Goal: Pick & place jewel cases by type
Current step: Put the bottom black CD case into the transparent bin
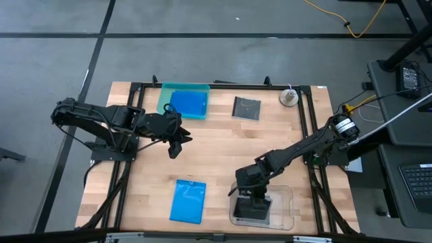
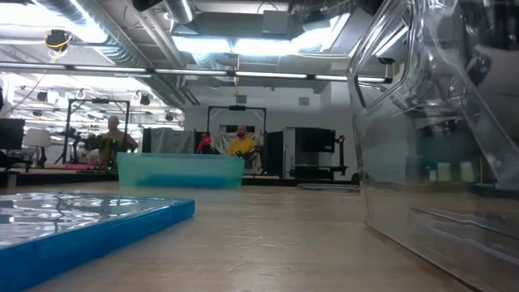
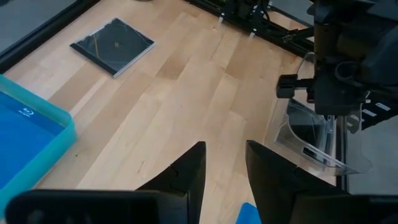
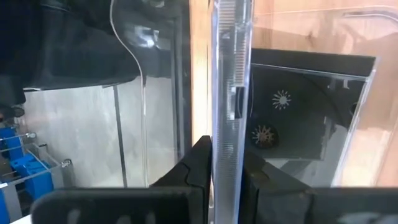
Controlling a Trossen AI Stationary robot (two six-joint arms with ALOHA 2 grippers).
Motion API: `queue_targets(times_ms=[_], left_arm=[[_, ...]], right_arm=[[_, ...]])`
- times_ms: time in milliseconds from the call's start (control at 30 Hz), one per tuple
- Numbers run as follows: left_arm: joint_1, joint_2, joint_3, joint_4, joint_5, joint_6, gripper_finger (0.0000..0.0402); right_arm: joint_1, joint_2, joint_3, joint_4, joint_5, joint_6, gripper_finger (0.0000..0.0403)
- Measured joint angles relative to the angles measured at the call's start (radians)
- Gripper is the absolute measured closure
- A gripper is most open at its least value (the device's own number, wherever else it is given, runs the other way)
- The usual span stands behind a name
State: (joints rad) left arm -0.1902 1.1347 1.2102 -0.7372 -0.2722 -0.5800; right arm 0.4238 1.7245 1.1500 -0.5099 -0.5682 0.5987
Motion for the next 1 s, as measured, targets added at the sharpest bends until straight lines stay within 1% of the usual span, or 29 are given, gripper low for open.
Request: queue_targets(times_ms=[167, 233, 367, 500, 567, 633, 767, 900, 1000], left_arm=[[0.0, 0.0, 0.0, 0.0, 0.0, 0.004, 0.0293], [0.0, 0.0, 0.0, 0.0, 0.0, 0.004, 0.0293], [0.0, 0.0, 0.0, 0.0, 0.0, 0.01, 0.0296], [0.0, 0.0, 0.0, 0.0, 0.0, 0.01, 0.0296], [0.0, 0.0, 0.0, 0.0, 0.0, 0.011, 0.0294], [0.0, 0.0, 0.0, 0.0, 0.0, 0.011, 0.0293], [0.0, 0.0, 0.0, 0.0, 0.0, 0.011, 0.0294], [0.0, 0.0, 0.0, 0.0, 0.0, 0.013, 0.0297], [0.0, 0.0, -0.009, 0.008, 0.0, 0.018, 0.0296]], right_arm=[[0.013, 0.0, 0.0, -0.001, 0.01, 0.017, 0.0357], [0.019, 0.0, 0.0, -0.001, 0.01, 0.025, 0.0349], [0.033, 0.0, 0.0, -0.001, 0.011, 0.036, 0.0309], [0.033, 0.0, 0.0, -0.004, 0.009, 0.08, 0.0263], [0.033, 0.0, 0.0, -0.02, 0.003, 0.098, 0.0247], [0.033, 0.0, 0.0, -0.047, 0.002, 0.101, 0.0238], [0.033, -0.006, 0.006, -0.113, 0.005, 0.101, 0.0236], [0.033, -0.006, 0.089, -0.256, 0.08, 0.034, 0.0235], [0.033, -0.006, 0.183, -0.386, 0.185, -0.021, 0.0235]])
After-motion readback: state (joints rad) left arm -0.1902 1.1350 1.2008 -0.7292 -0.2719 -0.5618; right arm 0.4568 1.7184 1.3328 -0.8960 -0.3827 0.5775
